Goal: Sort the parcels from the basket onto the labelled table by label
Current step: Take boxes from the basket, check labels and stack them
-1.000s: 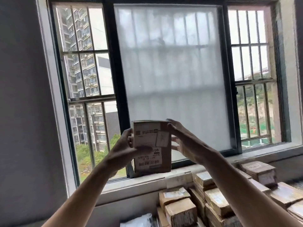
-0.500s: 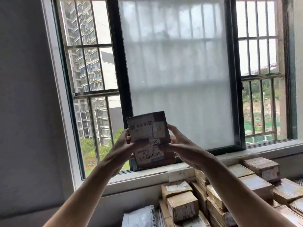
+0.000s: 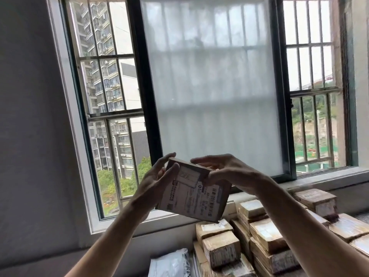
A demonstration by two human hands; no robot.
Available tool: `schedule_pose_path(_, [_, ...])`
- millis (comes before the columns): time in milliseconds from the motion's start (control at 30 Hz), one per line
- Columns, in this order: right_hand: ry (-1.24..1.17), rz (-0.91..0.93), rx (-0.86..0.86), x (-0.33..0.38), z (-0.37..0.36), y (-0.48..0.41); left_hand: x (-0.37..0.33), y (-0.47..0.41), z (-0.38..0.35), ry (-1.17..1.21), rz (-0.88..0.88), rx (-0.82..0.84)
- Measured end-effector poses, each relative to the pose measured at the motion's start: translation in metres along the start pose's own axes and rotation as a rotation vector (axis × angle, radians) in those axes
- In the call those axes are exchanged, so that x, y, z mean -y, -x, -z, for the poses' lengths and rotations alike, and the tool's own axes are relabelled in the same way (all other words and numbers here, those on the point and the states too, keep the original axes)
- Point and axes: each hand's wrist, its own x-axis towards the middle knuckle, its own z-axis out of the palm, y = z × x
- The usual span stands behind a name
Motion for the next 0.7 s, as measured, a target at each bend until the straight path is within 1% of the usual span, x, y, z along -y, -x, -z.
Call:
schedule_pose_path(100, [-0.020,0.009,-0.086,0.001,0.003,0.005,-0.006,0.002,-0.013,0.060,-0.023,-0.073])
schedule_pose_path(200, [-0.039,0.035,-0.148,0.004,0.006,0.011,-0.008,0.004,-0.023,0.073,-0.010,-0.091])
schedule_pose_path(467, [-0.065,0.080,-0.161,0.001,0.017,0.029,-0.016,0.012,-0.044,0.078,0.015,-0.099])
schedule_pose_path(633, [-0.112,0.053,-0.175,-0.012,0.019,0.038,-0.012,0.013,-0.055,0.075,0.049,-0.090])
schedule_pose_path(700, [-0.140,0.043,-0.223,-0.020,0.020,0.041,-0.007,0.010,-0.062,0.083,0.060,-0.102])
